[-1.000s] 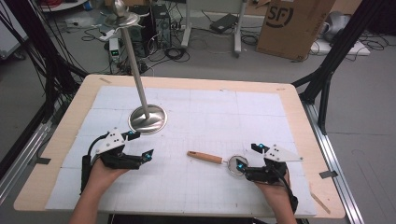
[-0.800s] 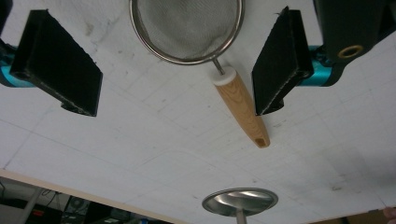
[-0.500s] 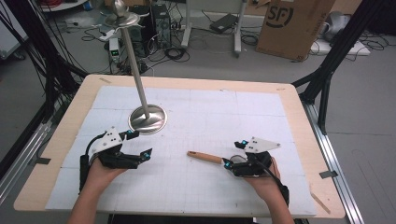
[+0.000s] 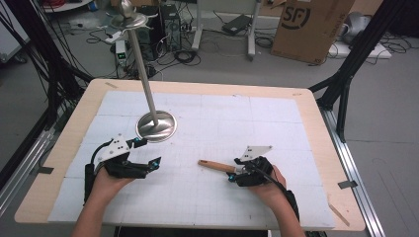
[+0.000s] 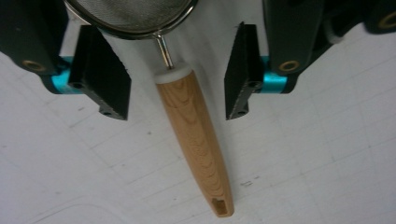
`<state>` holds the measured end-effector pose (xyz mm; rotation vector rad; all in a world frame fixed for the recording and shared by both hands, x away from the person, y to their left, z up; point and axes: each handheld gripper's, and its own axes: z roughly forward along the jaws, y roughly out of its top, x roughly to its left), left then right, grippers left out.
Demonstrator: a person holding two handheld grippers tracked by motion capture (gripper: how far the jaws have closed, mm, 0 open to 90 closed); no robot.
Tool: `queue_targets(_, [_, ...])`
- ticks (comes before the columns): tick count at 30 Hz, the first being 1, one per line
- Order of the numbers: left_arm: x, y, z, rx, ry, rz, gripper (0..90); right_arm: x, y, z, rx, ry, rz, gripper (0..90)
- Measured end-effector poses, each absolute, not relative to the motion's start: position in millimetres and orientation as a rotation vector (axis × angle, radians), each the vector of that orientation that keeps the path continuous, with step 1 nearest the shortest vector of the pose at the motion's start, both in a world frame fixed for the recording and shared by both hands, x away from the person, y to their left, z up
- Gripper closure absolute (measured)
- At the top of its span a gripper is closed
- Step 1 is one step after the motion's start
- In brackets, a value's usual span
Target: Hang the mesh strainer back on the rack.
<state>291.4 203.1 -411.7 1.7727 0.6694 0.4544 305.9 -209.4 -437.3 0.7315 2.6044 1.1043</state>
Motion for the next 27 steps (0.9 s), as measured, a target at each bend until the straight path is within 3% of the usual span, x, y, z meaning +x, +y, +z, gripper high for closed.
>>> queue_targets(12, [290.5, 201.6, -411.9, 1.78, 0.668, 0.449, 17.0, 310.3, -203.4, -437.7, 0.77, 2.658, 1.037, 61.4])
queue_targets(18, [290.9, 201.2, -412.7, 1.785, 0.672, 0.448, 16.9, 310.6, -203.9, -435.2, 0.815, 2.634, 1.009, 66.3])
queue_targets(27, [290.7, 200.9, -412.6, 1.789, 0.662, 0.446, 16.9, 309.9, -204.3, -432.6, 0.829, 2.635, 0.985, 63.9])
